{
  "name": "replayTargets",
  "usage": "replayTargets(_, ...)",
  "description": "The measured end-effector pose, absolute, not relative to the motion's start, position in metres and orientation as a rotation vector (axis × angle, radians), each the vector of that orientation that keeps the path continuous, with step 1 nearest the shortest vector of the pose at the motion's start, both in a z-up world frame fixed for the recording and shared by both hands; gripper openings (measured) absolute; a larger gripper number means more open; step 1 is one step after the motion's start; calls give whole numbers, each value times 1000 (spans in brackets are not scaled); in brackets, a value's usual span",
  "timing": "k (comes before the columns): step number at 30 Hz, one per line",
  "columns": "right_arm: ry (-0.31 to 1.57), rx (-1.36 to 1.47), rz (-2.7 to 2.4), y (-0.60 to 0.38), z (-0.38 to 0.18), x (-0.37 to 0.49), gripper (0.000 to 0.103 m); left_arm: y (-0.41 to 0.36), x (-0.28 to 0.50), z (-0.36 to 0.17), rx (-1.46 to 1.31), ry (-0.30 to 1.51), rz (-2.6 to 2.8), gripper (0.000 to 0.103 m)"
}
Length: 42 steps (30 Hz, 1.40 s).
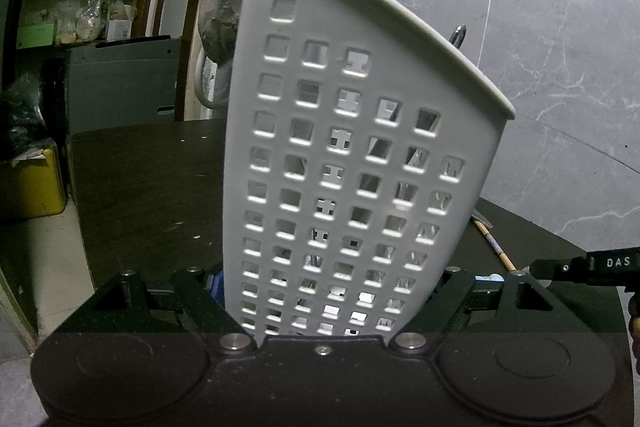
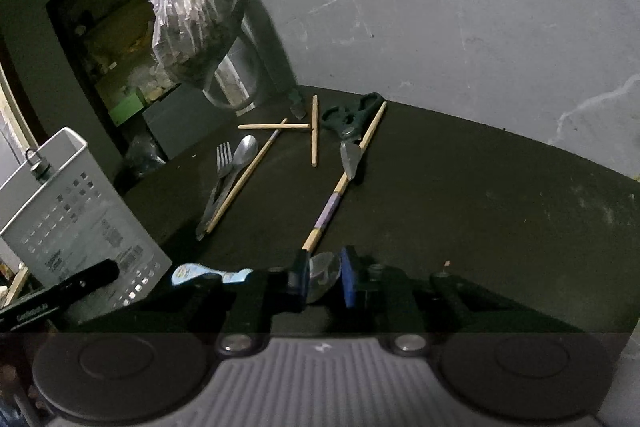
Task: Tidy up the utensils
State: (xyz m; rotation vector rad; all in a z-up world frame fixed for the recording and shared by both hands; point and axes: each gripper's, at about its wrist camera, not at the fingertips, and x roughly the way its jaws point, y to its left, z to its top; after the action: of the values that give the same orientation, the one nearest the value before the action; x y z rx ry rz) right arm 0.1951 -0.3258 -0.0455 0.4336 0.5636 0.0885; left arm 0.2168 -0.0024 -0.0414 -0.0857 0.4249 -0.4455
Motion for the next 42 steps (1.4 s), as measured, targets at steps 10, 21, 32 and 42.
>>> replayTargets(10,540,297,68,-304,-43,188,10,-2,217,-42,-87,423,-446,82)
replayTargets(21,560,268,57,-315,-40,208,13,-1,217,-42,-86,428,-448,82)
replayTargets(32,569,379,42,-326,-39,189,46,0,221,-43,-95,433,-453,82)
replayTargets(42,568,410,81,-314,-39,194,43,-1,221,-44,-93,431,-451,82)
